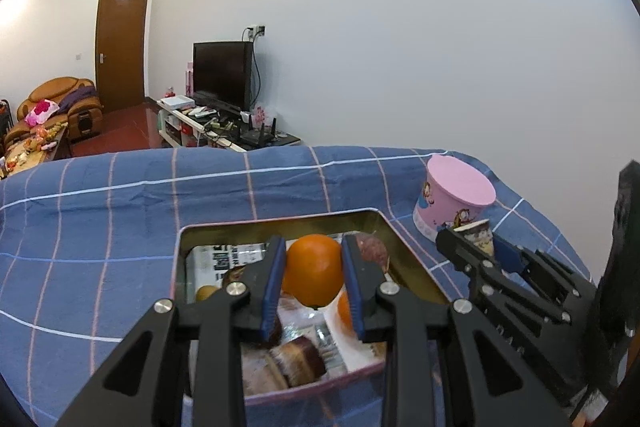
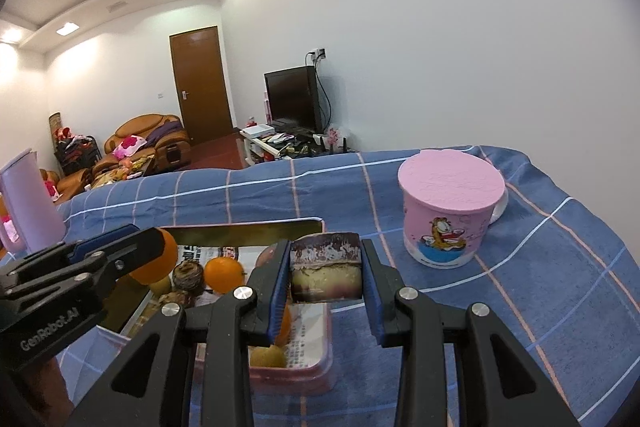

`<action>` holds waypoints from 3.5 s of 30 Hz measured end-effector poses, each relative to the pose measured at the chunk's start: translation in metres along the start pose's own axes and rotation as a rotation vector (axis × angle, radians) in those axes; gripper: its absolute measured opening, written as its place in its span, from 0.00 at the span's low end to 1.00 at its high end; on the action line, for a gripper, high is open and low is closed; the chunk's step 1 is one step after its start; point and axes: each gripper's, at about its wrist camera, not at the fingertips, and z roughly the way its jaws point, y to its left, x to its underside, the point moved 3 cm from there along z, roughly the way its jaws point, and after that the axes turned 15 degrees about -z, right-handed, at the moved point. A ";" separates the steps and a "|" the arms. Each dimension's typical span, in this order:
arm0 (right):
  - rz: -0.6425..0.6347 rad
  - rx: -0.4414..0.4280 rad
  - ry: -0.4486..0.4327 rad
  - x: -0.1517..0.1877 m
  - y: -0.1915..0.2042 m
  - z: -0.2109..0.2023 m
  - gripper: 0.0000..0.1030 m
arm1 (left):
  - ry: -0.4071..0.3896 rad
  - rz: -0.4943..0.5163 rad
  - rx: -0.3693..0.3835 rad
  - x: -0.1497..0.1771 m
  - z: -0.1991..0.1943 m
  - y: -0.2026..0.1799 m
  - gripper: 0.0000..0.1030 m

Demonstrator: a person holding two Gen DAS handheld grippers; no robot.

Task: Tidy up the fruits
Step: 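Lower the orange and the jar into the tin with both grippers, then open the left gripper to drop the orange while the right releases the jar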

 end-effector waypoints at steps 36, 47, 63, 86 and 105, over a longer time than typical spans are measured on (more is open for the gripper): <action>-0.065 -0.186 0.117 -0.012 0.037 0.069 0.34 | 0.010 -0.046 -0.140 0.007 0.036 0.033 0.29; -0.070 -0.237 0.109 -0.014 0.040 0.070 0.34 | 0.031 -0.089 -0.135 0.004 0.039 0.044 0.28; 0.075 -0.239 -0.005 -0.018 0.011 0.047 0.61 | 0.021 -0.069 -0.156 0.007 0.040 0.041 0.29; 0.113 -0.093 -0.017 -0.013 -0.006 0.031 0.62 | -0.040 0.046 -0.255 0.011 0.032 0.023 1.00; 0.027 0.057 -0.173 -0.004 0.009 -0.030 0.62 | -0.277 -0.057 -0.296 0.022 -0.046 0.051 1.00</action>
